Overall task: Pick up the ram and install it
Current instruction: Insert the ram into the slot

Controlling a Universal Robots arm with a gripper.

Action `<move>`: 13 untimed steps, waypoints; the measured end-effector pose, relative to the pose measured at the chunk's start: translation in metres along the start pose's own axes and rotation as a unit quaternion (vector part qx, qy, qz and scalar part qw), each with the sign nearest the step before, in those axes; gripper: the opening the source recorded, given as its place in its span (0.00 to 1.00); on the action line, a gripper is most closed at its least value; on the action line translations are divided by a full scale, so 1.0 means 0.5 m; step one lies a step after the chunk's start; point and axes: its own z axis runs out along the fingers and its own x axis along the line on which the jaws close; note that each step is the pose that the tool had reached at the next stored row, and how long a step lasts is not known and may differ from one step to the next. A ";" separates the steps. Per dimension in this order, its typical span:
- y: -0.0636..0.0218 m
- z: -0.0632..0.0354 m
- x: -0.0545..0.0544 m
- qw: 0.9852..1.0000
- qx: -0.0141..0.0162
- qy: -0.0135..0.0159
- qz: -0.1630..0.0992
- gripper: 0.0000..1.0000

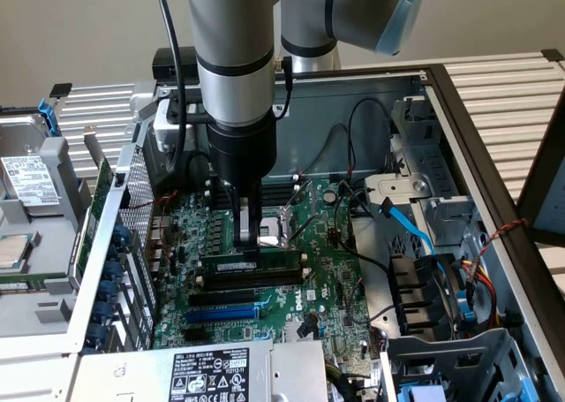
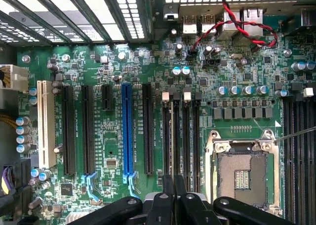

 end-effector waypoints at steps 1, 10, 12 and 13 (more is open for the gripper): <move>0.000 0.000 0.000 1.000 0.000 0.000 0.000 0.12; 0.000 0.000 0.005 1.000 -0.001 0.000 0.000 0.12; 0.000 0.000 0.005 1.000 -0.001 0.000 0.000 0.12; 0.000 0.000 0.005 1.000 -0.001 0.000 0.000 0.12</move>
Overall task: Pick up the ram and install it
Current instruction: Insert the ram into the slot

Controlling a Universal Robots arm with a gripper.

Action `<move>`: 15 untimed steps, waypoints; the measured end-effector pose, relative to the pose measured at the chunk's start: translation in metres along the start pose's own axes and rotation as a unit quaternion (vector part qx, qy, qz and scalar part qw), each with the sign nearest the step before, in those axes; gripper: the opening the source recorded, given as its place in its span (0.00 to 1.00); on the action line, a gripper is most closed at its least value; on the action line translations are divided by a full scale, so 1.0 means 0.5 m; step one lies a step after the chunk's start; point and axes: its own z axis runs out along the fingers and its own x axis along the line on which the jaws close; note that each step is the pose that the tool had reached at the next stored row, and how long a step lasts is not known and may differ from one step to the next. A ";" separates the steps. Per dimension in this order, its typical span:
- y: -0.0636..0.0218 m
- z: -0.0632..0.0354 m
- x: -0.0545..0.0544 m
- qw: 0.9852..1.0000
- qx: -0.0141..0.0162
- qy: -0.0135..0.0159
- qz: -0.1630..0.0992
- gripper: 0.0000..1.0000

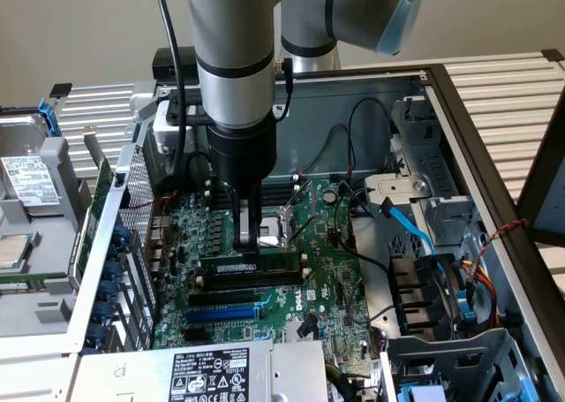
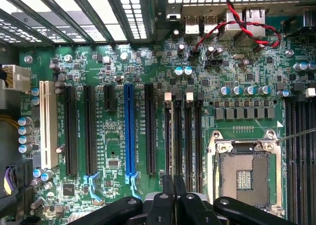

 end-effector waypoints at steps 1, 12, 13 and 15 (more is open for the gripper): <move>0.000 0.000 0.000 1.000 0.000 0.000 0.000 0.12; -0.001 0.000 0.000 1.000 -0.003 0.000 0.000 0.12; -0.002 0.000 0.000 1.000 -0.003 0.000 0.000 0.12; -0.004 0.000 0.000 1.000 -0.003 0.000 0.000 0.12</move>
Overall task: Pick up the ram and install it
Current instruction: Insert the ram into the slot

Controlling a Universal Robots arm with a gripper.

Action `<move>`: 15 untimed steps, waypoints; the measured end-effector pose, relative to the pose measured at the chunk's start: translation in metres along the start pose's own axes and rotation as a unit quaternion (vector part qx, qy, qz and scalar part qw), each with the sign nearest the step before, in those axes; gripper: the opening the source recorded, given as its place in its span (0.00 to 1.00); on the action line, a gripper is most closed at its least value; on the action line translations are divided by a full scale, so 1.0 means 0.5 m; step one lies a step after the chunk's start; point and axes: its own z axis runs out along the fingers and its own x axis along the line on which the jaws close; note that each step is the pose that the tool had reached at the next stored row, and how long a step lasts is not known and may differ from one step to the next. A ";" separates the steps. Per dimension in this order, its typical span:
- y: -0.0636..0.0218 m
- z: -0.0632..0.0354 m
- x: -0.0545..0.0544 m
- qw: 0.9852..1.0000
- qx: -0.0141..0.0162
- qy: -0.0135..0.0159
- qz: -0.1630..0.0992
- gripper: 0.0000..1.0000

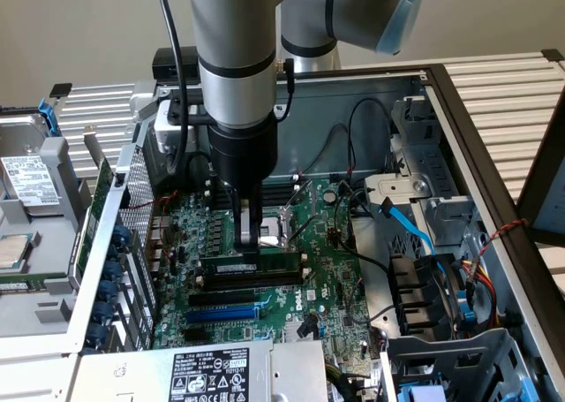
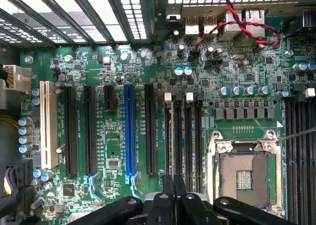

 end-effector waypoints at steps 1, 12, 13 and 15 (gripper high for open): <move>-0.001 0.000 0.000 1.000 0.000 0.000 0.000 0.12; -0.002 0.000 0.003 1.000 0.000 0.000 0.000 0.12; -0.002 0.000 0.004 1.000 0.000 0.000 0.000 0.12; -0.003 0.000 0.004 1.000 0.000 0.000 0.000 0.12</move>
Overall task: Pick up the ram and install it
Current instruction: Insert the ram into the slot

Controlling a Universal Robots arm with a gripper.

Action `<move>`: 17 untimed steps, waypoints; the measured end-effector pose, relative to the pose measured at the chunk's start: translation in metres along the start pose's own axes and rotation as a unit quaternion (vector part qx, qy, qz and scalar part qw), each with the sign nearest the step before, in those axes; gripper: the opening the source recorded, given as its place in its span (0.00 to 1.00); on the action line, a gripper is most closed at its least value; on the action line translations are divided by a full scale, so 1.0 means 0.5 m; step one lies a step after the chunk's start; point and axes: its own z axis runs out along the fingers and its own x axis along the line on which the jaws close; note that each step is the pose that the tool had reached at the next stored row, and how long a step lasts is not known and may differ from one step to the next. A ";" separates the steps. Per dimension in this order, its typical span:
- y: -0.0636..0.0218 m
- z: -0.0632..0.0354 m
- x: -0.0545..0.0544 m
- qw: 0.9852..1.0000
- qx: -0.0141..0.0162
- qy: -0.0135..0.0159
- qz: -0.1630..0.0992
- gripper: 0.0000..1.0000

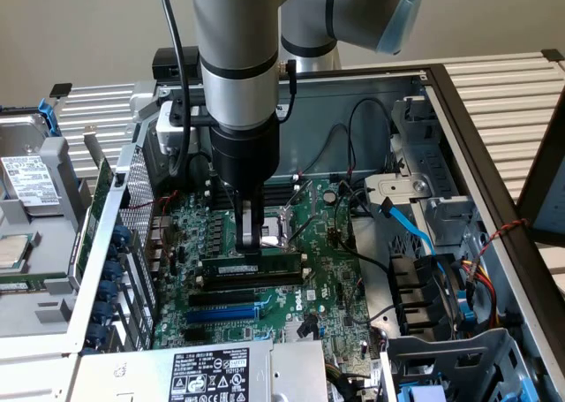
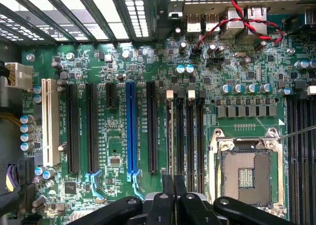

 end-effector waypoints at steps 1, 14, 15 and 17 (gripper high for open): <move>0.000 0.000 0.000 1.000 0.000 0.000 0.000 0.12; 0.000 0.001 0.000 1.000 0.000 0.000 -0.001 0.12; 0.000 0.001 0.000 1.000 0.000 0.000 -0.001 0.12; 0.000 0.001 0.000 1.000 0.000 0.000 -0.002 0.12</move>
